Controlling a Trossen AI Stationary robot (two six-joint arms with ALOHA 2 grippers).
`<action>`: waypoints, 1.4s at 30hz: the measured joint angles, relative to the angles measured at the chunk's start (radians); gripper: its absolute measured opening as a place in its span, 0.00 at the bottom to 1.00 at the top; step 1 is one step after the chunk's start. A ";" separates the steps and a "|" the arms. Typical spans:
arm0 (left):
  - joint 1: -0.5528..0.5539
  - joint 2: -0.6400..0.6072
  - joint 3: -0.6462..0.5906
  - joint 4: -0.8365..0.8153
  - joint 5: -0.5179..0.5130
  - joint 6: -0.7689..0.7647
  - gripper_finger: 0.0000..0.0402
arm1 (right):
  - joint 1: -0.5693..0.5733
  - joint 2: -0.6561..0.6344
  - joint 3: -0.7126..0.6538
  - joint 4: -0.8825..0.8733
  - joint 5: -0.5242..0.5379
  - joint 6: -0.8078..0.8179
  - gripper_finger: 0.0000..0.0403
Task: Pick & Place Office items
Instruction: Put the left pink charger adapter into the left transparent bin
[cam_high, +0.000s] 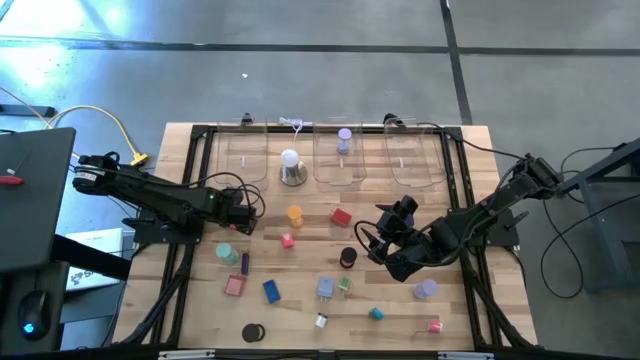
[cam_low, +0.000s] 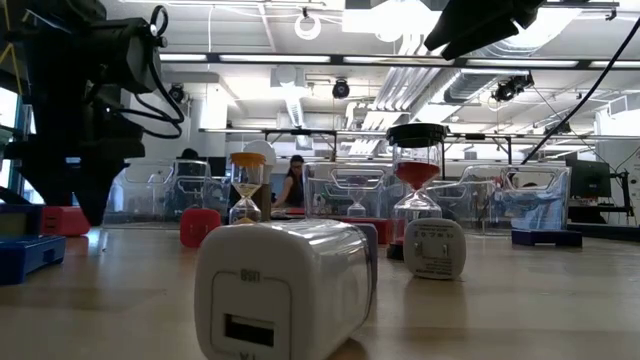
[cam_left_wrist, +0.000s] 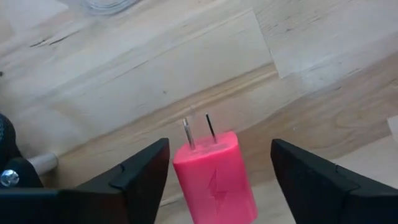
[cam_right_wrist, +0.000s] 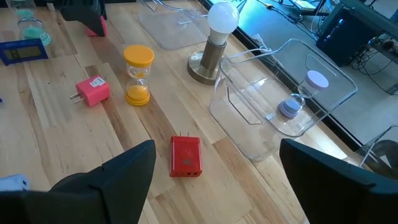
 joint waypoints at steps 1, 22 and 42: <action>0.000 0.000 0.000 0.000 0.008 -0.004 0.64 | 0.000 0.000 0.000 0.000 0.000 0.000 0.83; 0.000 0.000 -0.001 0.000 0.072 -0.048 0.40 | 0.000 0.000 0.000 0.002 0.000 0.000 0.83; 0.031 -0.423 0.002 0.318 0.063 0.253 0.41 | 0.000 -0.001 0.000 0.011 -0.022 0.000 0.83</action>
